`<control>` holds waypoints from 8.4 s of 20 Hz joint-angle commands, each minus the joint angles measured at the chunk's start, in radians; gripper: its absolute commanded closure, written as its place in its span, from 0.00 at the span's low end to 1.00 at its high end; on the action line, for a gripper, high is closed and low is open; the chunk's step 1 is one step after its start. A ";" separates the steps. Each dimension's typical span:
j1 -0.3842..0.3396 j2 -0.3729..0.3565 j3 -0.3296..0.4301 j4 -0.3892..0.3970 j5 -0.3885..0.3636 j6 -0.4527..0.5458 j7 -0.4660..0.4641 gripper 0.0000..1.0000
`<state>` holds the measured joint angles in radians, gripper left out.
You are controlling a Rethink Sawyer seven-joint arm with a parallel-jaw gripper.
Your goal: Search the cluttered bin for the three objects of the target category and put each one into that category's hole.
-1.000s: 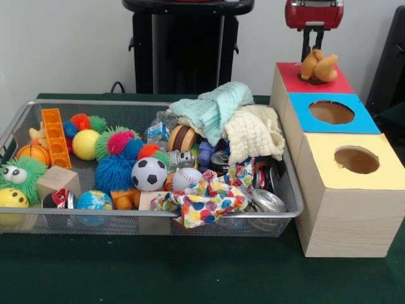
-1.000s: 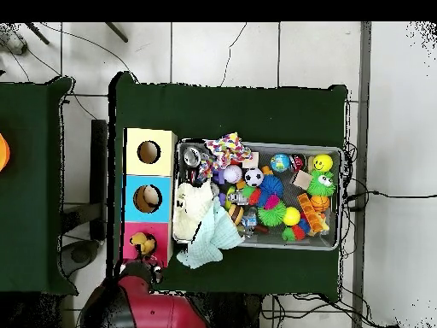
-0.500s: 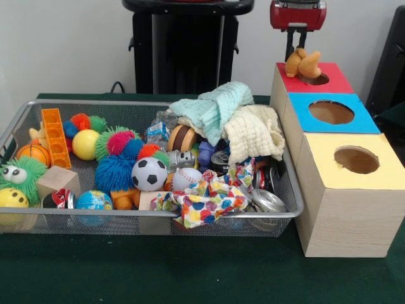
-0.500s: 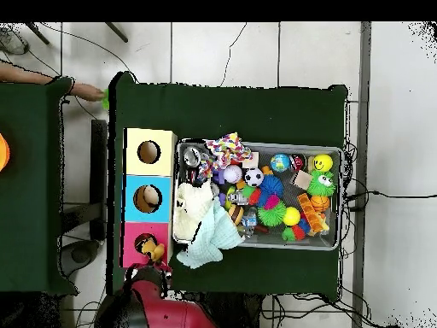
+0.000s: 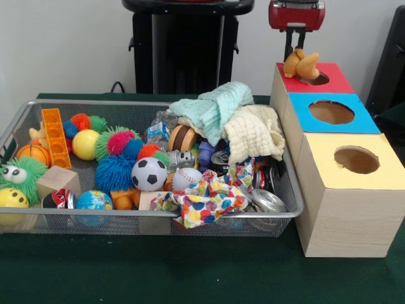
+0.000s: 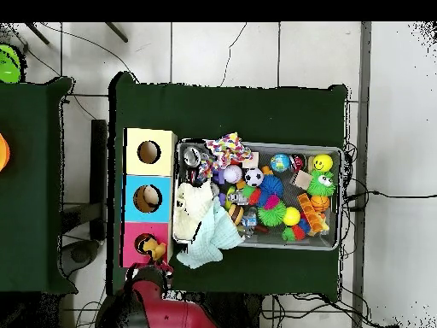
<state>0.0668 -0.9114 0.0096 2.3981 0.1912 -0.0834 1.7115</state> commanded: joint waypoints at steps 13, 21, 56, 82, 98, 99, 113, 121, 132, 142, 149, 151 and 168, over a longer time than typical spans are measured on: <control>-0.009 0.037 0.059 -0.001 -0.013 -0.041 0.224 1.00; 0.034 0.045 0.039 -0.030 0.014 -0.019 0.217 1.00; 0.040 0.059 0.058 -0.069 0.028 0.001 0.215 1.00; 0.037 0.078 0.056 -0.143 0.023 0.072 0.162 1.00; 0.036 0.087 0.055 -0.174 0.025 0.103 0.144 1.00; 0.034 0.087 0.057 -0.175 0.023 0.102 0.144 1.00; 0.060 0.071 0.027 -0.172 0.040 0.138 0.163 1.00; 0.064 0.067 0.029 -0.177 0.039 0.147 0.169 1.00; 0.030 0.062 0.054 -0.156 0.018 0.102 0.172 1.00; 0.057 0.046 0.020 -0.170 0.024 0.155 0.160 1.00; 0.059 0.059 0.013 -0.173 0.017 0.132 0.158 1.00; 0.044 0.057 0.030 -0.160 0.011 0.092 0.170 0.00; 0.042 -0.010 0.027 -0.165 0.013 0.221 0.140 0.00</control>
<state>0.1327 -0.8842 0.0070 2.3256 0.1908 0.0004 1.7115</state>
